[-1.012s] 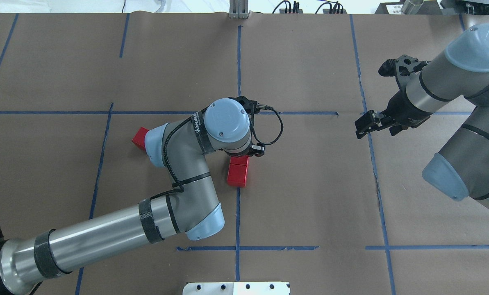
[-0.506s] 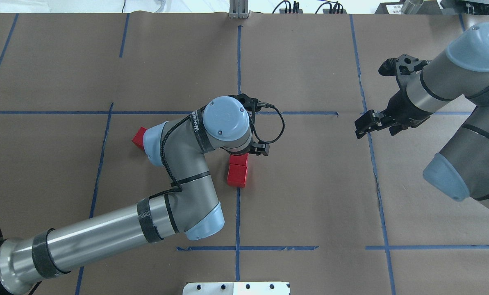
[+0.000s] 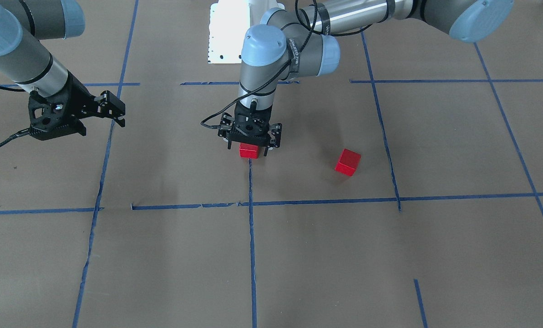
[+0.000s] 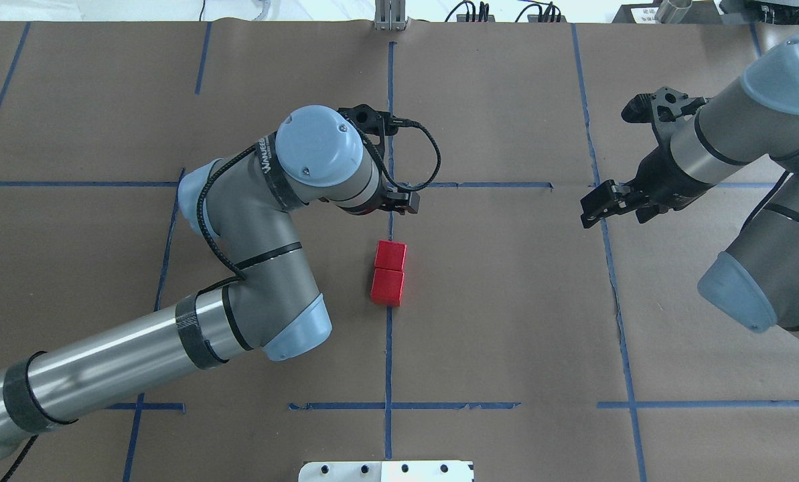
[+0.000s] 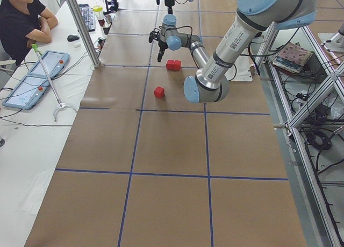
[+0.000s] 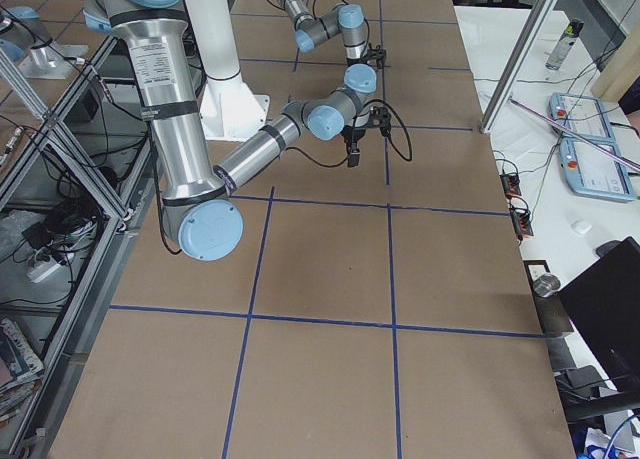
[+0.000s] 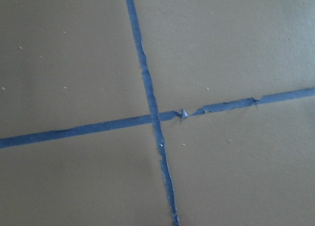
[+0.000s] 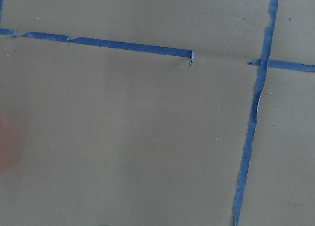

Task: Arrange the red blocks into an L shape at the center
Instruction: 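Open the left gripper and move it to the remaining red cube, then lower the left gripper and grasp the last red cube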

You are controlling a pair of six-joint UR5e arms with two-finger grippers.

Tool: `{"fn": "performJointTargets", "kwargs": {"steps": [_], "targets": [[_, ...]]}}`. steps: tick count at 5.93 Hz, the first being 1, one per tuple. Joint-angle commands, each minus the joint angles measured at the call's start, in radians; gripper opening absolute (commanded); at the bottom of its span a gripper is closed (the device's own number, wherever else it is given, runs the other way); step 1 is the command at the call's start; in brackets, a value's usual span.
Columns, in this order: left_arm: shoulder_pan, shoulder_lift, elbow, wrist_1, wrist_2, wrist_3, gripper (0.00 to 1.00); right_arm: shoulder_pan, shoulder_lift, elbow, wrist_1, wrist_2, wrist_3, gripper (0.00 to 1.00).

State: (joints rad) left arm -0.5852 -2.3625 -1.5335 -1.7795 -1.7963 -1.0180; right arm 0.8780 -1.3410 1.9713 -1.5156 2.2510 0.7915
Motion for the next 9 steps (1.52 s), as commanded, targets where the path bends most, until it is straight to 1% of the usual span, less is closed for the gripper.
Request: {"fn": "performJointTargets", "kwargs": {"steps": [1, 2, 3, 4, 5, 6, 9], "targets": [[-0.105, 0.118, -0.083, -0.011, -0.064, 0.199, 1.0, 0.001, -0.006, 0.004, 0.0, -0.001, 0.0, 1.0], [-0.161, 0.184, -0.095, -0.011, -0.122, 0.291, 1.0, 0.001, -0.009, 0.008, 0.0, -0.005, 0.002, 1.0], [-0.213, 0.24, -0.096, -0.017, -0.205, 0.388, 1.0, -0.002, -0.009, 0.009, 0.0, -0.007, 0.002, 1.0], [-0.214, 0.317, -0.096, -0.071, -0.272, 0.378, 1.0, -0.002, -0.009, 0.009, 0.0, -0.01, 0.002, 1.0], [-0.205, 0.337, -0.086, -0.104, -0.293, 0.305, 1.0, -0.002, -0.009, 0.009, 0.0, -0.011, 0.002, 1.0], [-0.177, 0.338, -0.077, -0.121, -0.293, 0.253, 1.0, -0.002, -0.009, 0.009, 0.0, -0.01, 0.002, 1.0], [-0.147, 0.339, -0.054, -0.124, -0.284, 0.242, 1.0, -0.002, -0.01, 0.008, 0.0, -0.008, 0.002, 1.0]]}}
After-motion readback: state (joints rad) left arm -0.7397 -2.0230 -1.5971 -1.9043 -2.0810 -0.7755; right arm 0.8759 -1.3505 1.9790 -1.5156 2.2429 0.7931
